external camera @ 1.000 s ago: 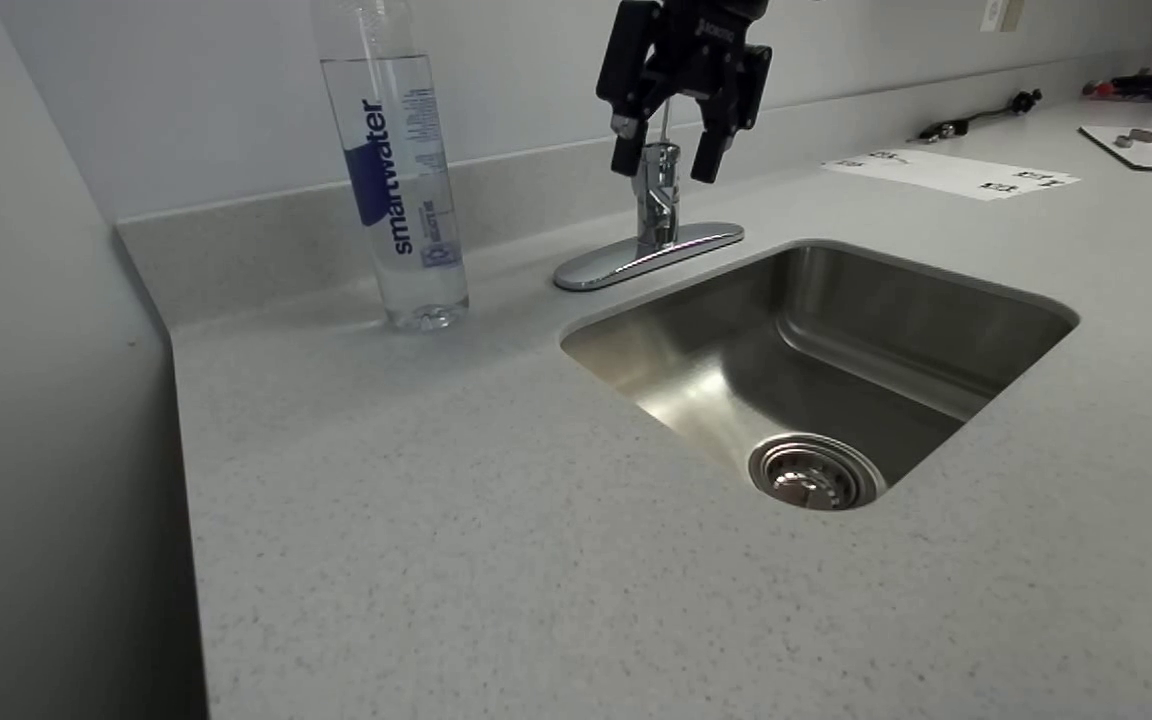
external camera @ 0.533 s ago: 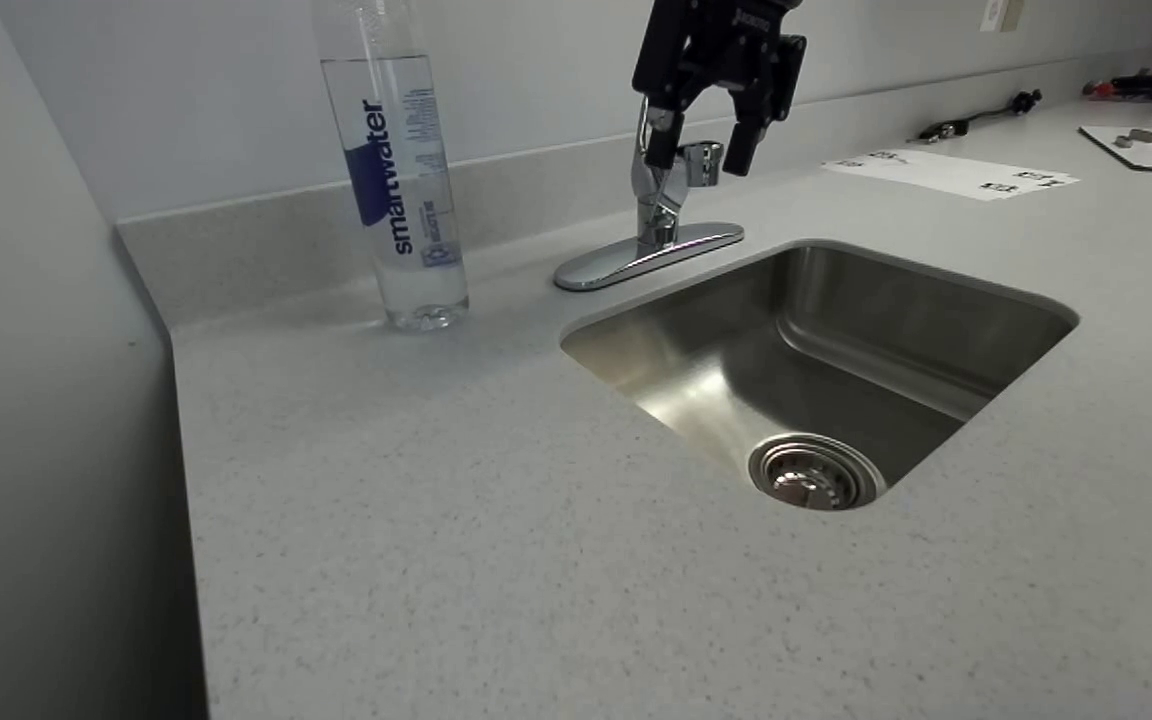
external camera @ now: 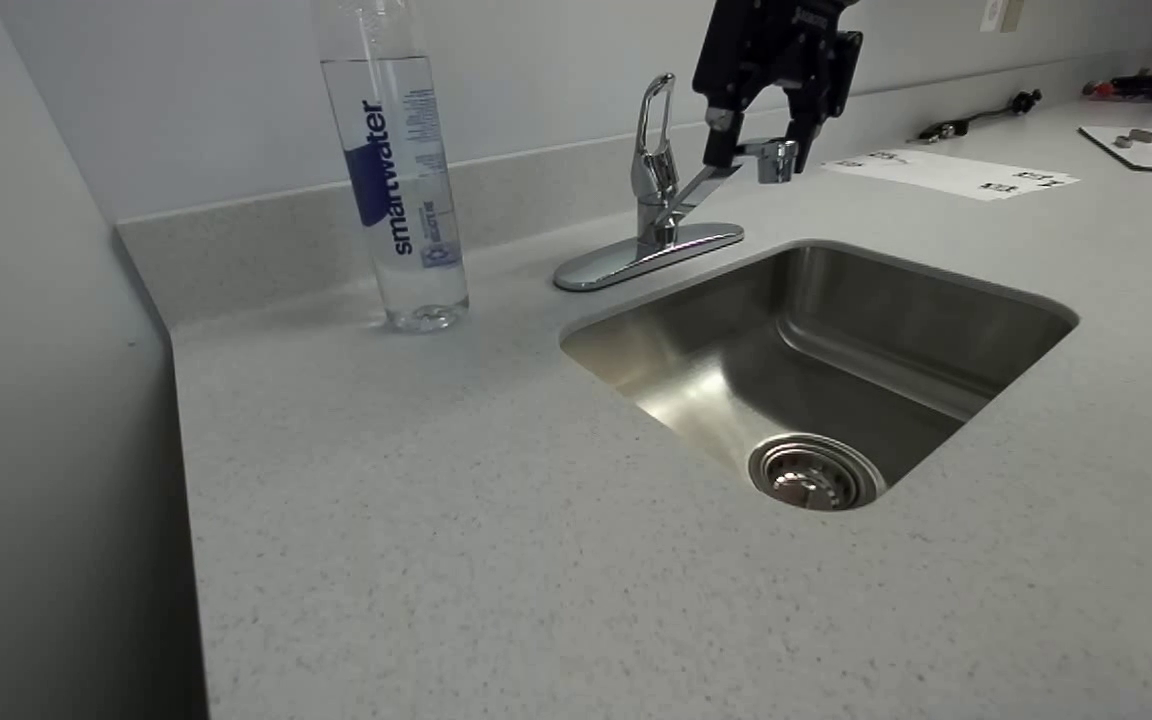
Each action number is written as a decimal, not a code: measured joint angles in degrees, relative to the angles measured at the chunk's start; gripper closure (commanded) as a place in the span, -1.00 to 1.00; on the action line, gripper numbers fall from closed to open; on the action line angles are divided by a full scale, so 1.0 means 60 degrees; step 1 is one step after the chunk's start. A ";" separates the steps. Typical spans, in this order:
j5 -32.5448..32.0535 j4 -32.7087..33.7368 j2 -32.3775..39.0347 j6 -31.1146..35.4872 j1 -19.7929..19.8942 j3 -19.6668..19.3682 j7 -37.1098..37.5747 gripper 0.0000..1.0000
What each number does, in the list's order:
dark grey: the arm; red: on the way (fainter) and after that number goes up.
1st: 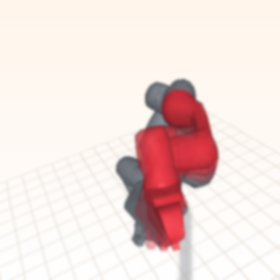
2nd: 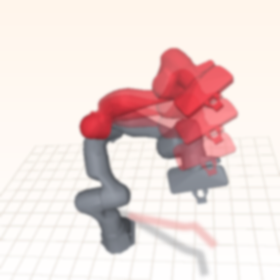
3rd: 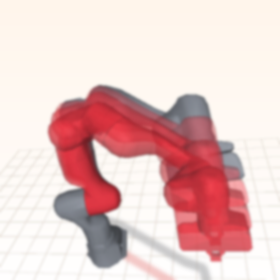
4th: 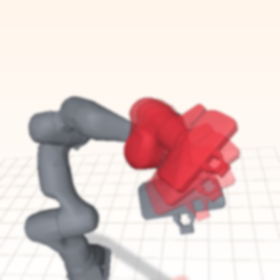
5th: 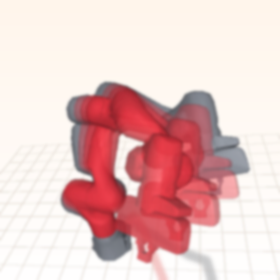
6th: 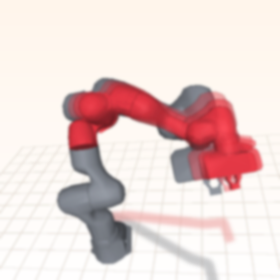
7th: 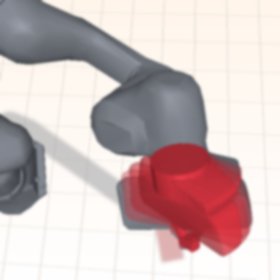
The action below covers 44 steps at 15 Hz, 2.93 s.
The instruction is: Push the faucet up and rotate the spout from left to the middle
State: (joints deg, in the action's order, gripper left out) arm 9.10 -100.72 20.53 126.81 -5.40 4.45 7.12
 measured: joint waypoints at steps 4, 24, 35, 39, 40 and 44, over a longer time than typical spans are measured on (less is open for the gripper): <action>-0.0040 -0.0391 -0.0284 0.0000 0.0092 -0.0152 -0.0015 -1.00; -0.0092 -0.1065 -0.1212 0.0042 0.0514 -0.0493 -0.0928 -1.00; 0.0564 -0.2022 -0.3750 0.0573 0.0529 -0.0408 -0.2634 -1.00; 0.0762 -0.2529 -0.4556 0.0896 0.0530 -0.0469 -0.3004 -1.00; 0.0814 -0.2639 -0.4716 0.0900 0.0529 -0.0491 -0.3089 -1.00; 0.0854 -0.2900 -0.5027 0.0901 0.0529 -0.0527 -0.3185 -1.00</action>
State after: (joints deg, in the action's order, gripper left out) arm 14.23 -118.12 -9.63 132.22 -2.22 1.29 -11.99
